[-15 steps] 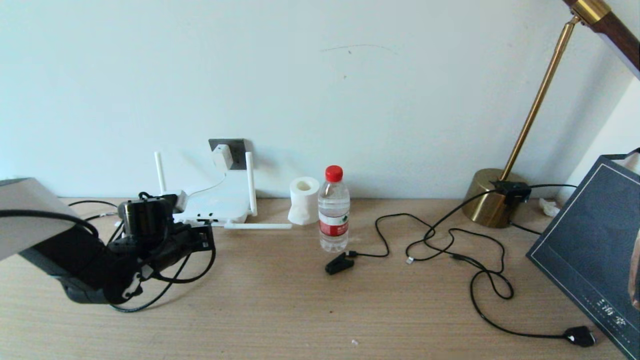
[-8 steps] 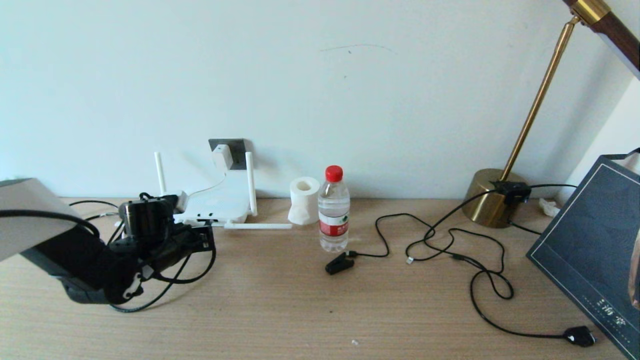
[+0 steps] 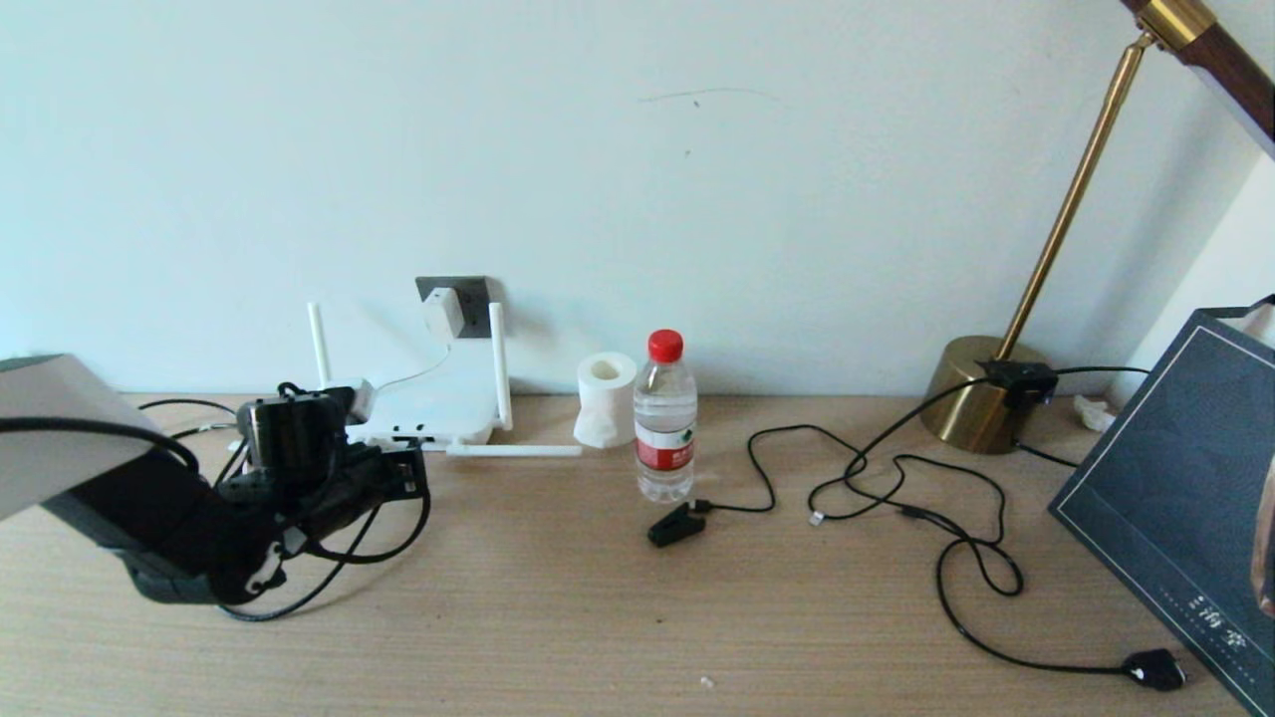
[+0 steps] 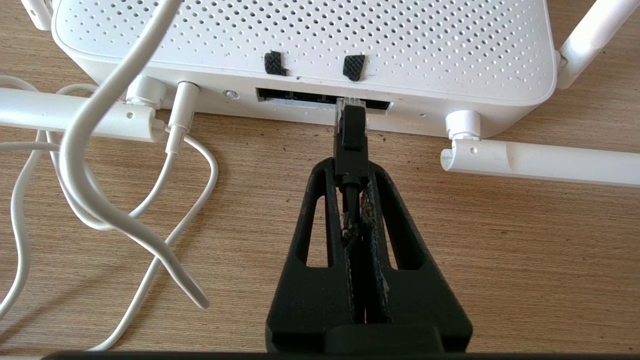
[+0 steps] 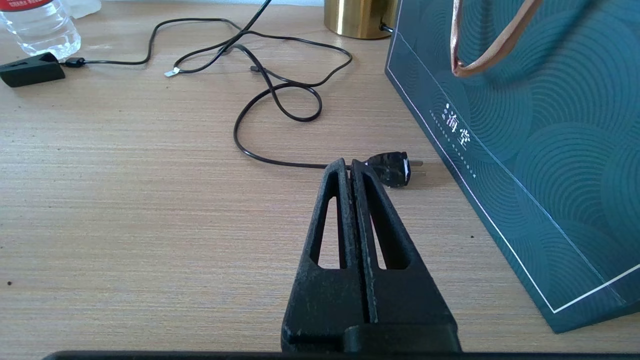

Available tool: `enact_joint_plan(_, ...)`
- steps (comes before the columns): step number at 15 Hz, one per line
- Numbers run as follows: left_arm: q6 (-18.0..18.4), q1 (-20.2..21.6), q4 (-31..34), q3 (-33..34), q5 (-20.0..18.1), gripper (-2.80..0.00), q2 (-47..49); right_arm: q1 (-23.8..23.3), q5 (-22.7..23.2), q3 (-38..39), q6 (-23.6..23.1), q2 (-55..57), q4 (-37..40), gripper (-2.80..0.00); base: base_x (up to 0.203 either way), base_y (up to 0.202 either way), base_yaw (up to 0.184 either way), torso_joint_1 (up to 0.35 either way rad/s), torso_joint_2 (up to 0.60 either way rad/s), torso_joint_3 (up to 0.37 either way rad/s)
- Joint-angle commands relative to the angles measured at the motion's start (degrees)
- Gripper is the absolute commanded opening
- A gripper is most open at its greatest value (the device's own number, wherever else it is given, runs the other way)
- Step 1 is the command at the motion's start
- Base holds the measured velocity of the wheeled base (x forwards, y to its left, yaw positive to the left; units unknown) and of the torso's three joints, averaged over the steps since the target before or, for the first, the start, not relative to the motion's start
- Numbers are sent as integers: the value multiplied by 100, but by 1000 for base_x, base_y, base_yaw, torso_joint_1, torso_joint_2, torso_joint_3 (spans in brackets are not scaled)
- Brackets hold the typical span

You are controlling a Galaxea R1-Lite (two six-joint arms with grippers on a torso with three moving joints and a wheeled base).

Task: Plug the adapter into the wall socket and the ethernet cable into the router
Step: Align cable and router interface

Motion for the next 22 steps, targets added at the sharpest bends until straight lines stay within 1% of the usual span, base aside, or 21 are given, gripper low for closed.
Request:
enact_joint_plan(1,2,0,-30,-15,4,-280,9,0,0,-4,-4,4,3,-280,0,0,0,0,0,0)
enact_joint_plan(13,4,0,-30,-15,4,-280,10,0,0,-4,-4,5,3,-280,0,0,0,0,0,0)
enact_joint_plan(22,4,9,-30,-136,4,-280,62,0,0,-4,4,4,3,-280,0,0,0,0,0,0)
